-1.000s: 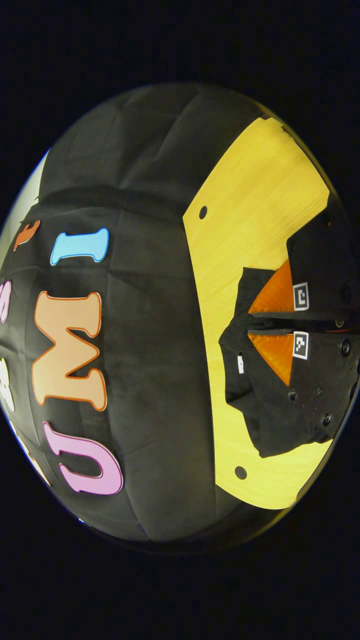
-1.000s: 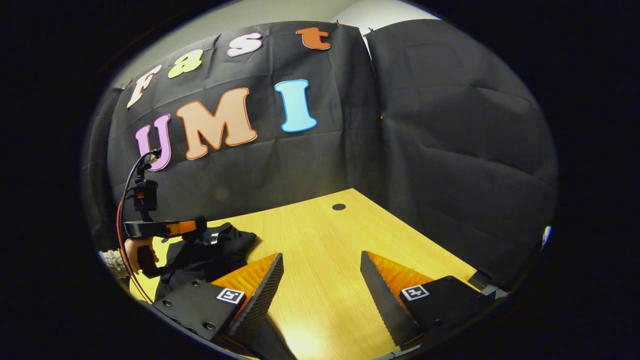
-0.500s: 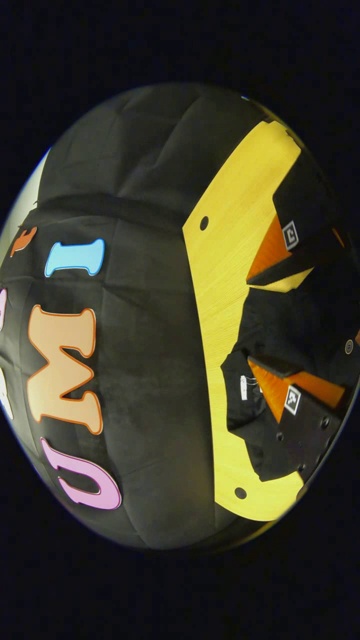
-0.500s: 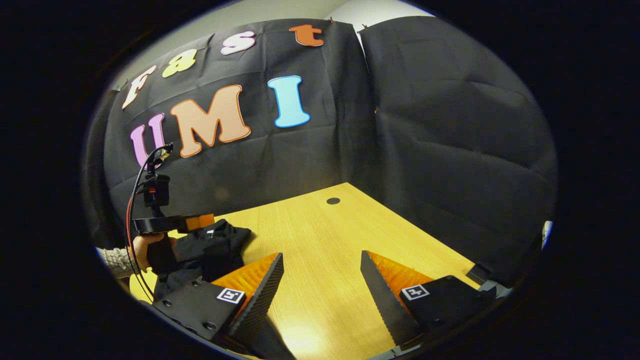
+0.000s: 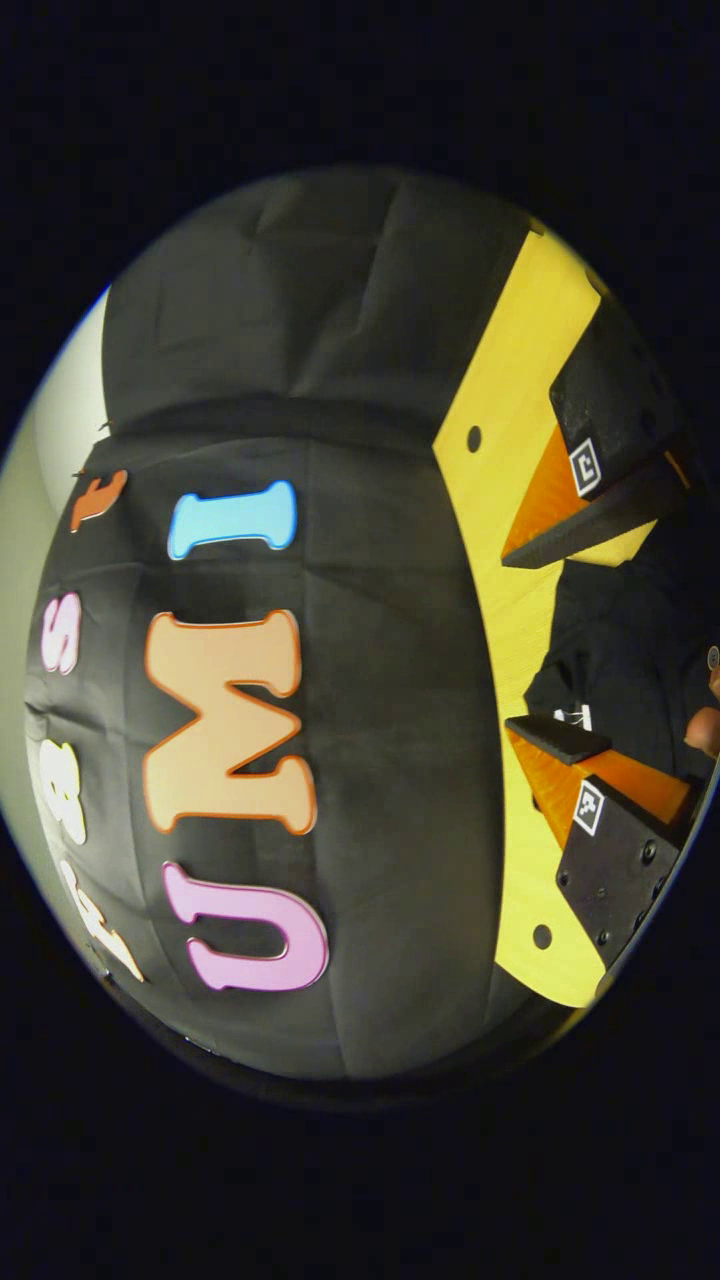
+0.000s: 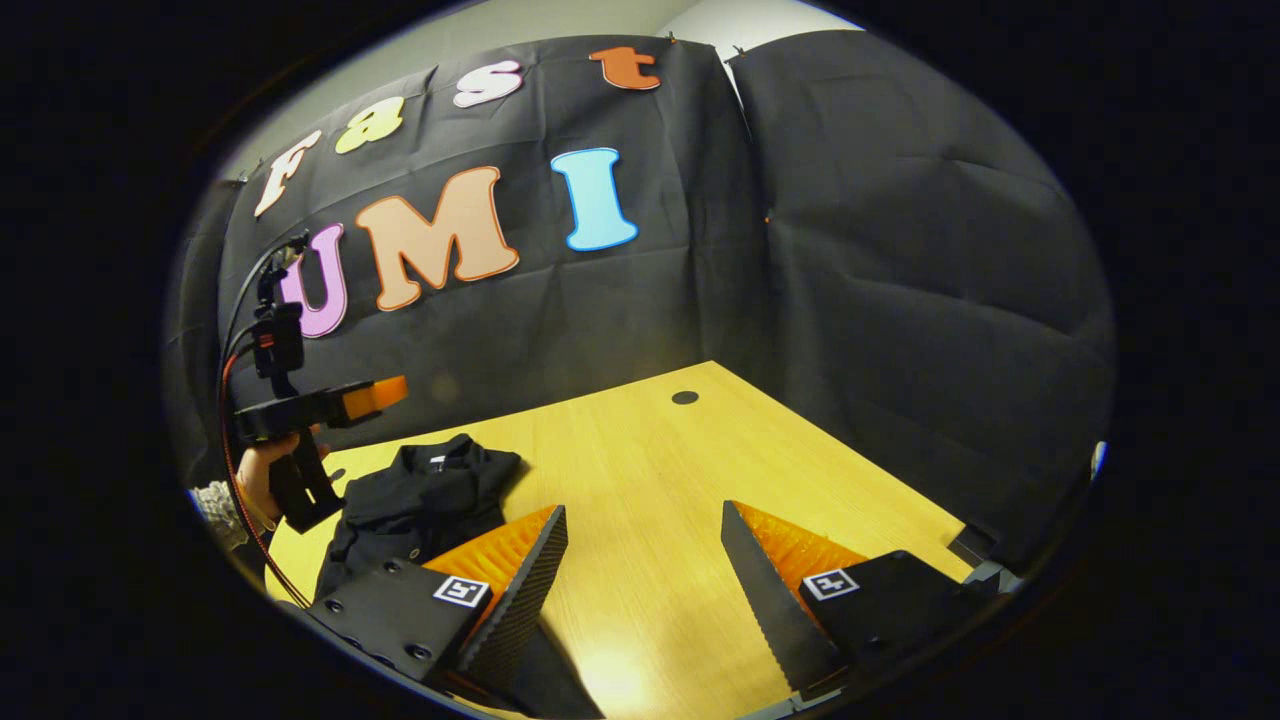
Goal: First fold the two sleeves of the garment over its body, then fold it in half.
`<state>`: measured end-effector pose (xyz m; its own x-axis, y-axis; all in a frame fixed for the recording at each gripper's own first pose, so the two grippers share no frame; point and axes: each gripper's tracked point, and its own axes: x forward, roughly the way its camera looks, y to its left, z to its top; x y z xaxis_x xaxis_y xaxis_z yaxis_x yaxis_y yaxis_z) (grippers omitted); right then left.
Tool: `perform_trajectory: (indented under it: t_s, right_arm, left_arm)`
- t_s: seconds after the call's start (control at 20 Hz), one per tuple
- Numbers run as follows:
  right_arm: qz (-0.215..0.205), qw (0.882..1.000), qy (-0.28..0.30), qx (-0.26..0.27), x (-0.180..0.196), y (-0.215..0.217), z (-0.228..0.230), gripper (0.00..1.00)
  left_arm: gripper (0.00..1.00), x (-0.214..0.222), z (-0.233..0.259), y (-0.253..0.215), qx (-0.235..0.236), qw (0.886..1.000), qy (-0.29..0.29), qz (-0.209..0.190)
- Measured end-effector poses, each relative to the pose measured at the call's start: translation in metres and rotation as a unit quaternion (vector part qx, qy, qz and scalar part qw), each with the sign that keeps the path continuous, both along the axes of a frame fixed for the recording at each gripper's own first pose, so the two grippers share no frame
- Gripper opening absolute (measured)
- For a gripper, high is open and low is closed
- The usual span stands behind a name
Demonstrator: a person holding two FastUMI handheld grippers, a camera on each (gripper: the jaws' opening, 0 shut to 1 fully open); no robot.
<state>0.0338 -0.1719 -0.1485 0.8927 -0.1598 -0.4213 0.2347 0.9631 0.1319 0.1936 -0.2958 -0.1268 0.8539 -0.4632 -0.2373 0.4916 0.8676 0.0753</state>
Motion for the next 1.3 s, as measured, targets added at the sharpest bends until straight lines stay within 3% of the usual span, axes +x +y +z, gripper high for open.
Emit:
perform_trajectory:
  t_s: [0.25, 0.35, 0.85, 0.9, 0.95, 1.0, 1.1, 1.3]
  right_arm:
    - [0.048, 0.999, 0.005, -0.001, 0.003, 0.032, -0.006, 0.94]
    - [0.072, 0.997, 0.008, -0.003, 0.001, 0.048, -0.01, 0.98]
    - [0.179, 0.983, 0.032, -0.024, -0.041, 0.115, -0.04, 0.98]
    - [0.187, 0.981, 0.038, -0.024, -0.047, 0.119, -0.046, 0.93]
    - [0.193, 0.98, 0.043, -0.023, -0.054, 0.123, -0.052, 0.98]
    - [0.199, 0.979, 0.049, -0.021, -0.059, 0.126, -0.058, 0.93]
    - [0.206, 0.976, 0.062, -0.021, -0.069, 0.129, -0.07, 0.98]
    - [0.217, 0.972, 0.084, -0.029, -0.084, 0.132, -0.093, 0.98]
  left_arm:
    - [0.87, -0.021, 0.041, 0.074, -0.008, 0.998, -0.04, 0.052]
    - [0.87, -0.035, 0.043, 0.114, -0.001, 0.996, -0.043, 0.084]
    - [0.87, -0.145, 0.005, 0.286, 0.025, 0.976, 0.002, 0.217]
    - [0.86, -0.16, -0.005, 0.297, 0.026, 0.973, 0.015, 0.227]
    - [0.86, -0.173, -0.014, 0.305, 0.026, 0.971, 0.027, 0.236]
    - [0.86, -0.186, -0.024, 0.312, 0.026, 0.969, 0.04, 0.244]
    - [0.87, -0.21, -0.041, 0.321, 0.033, 0.965, 0.06, 0.254]
    - [0.87, -0.253, -0.078, 0.321, 0.075, 0.965, 0.091, 0.232]
